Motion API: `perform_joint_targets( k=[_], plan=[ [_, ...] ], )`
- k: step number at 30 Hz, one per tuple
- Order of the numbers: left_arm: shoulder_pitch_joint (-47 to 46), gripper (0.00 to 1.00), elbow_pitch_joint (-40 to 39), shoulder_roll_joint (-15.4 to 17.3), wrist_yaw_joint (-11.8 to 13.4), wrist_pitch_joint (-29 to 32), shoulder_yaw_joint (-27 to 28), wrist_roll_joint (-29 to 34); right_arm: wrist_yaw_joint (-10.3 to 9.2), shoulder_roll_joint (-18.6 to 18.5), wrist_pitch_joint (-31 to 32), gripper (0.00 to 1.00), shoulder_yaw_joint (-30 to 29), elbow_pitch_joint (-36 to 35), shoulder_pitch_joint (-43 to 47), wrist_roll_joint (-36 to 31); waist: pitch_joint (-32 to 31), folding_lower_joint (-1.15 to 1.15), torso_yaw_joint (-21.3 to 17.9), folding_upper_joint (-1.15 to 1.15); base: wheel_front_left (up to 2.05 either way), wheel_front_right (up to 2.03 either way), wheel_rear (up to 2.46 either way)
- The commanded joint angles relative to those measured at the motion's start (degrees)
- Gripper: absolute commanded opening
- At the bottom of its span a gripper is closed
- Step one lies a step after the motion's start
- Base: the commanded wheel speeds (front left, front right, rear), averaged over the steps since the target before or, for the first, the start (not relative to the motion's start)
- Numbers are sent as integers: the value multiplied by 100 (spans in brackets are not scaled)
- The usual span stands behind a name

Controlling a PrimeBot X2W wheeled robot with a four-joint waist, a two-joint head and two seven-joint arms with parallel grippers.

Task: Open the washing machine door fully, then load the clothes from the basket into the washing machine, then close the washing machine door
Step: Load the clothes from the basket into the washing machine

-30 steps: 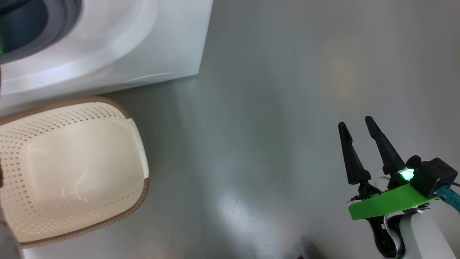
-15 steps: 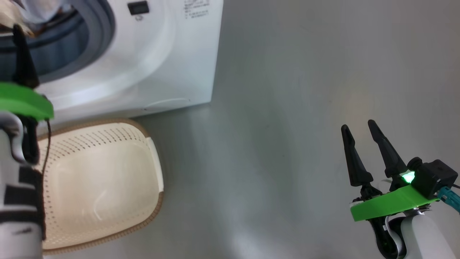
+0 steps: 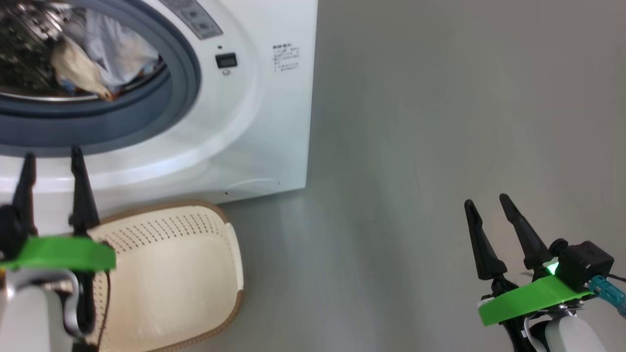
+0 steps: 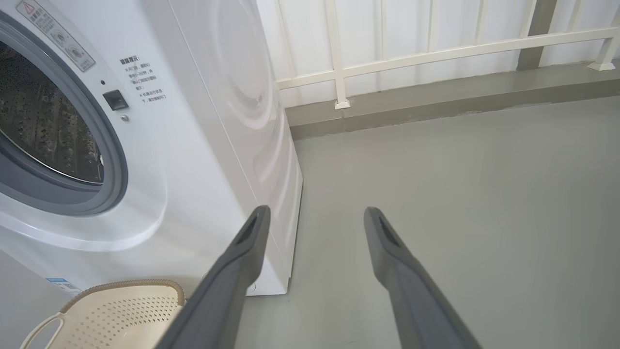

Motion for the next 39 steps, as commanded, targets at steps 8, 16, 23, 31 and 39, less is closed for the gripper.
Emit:
perform_joint_targets(
  k=[8, 16, 23, 31, 39],
  plan=[
    [1171, 100, -1089, -60, -29, -31, 124, 293, 9, -85, -69, 100, 202, -60, 314, -75, -805, 0, 135, 0, 0, 0, 0],
    [2152, 100, -1621, -234, 11, -31, 48, 425, 9, -99, -69, 100, 267, -112, 627, -207, -1232, 0, 166, 0, 0, 0, 0],
    [2781, 100, -2077, -310, 180, -31, 10, 389, 9, -86, -69, 100, 266, -155, 755, -236, -1392, 0, 151, 0, 0, 0, 0],
    [3127, 100, -2158, -332, 340, -31, -7, 349, 9, -50, -69, 100, 195, -164, 927, -247, -1539, 0, 244, 0, 0, 0, 0],
    [3167, 100, -2110, -336, 397, -31, -59, 301, 9, -63, -69, 100, 189, -187, 881, -291, -1542, 0, 297, 0, 0, 0, 0]
  ],
)
